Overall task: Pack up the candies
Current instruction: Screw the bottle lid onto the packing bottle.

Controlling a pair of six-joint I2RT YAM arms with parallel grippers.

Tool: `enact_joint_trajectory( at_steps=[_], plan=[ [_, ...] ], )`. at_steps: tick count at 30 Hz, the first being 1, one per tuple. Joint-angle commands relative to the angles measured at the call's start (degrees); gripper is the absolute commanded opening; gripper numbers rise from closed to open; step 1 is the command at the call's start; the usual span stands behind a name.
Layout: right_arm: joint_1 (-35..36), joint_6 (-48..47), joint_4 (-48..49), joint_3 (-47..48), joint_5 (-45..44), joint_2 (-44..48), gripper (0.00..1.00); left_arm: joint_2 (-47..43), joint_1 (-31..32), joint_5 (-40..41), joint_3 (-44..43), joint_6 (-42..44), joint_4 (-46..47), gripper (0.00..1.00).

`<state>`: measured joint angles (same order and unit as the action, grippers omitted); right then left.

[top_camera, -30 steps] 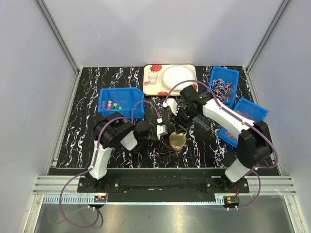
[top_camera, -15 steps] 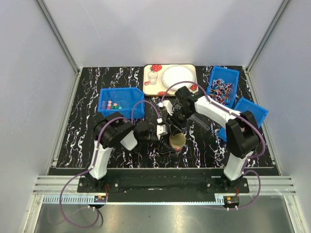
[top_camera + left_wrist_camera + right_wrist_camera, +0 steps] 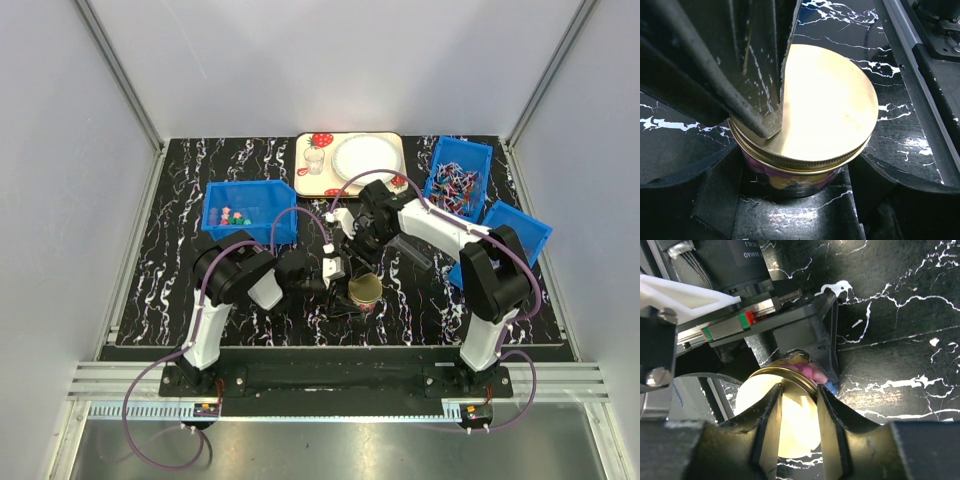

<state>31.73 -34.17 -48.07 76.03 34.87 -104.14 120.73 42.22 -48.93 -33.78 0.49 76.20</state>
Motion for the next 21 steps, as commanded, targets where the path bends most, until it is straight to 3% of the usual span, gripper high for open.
enact_joint_trajectory(
  at_steps=[1, 21],
  plan=[
    [0.09, -1.07, -0.27, -2.72, -1.65, 3.32, 0.36, -0.4, -0.47, 1.82, -0.76, -0.14, 19.24, 0.69],
    [-2.55, -1.95, -1.23, -13.27, -4.99, 12.2, 0.32, -0.23, -0.47, 1.91, -0.76, -0.05, 19.33, 0.69]
  ],
)
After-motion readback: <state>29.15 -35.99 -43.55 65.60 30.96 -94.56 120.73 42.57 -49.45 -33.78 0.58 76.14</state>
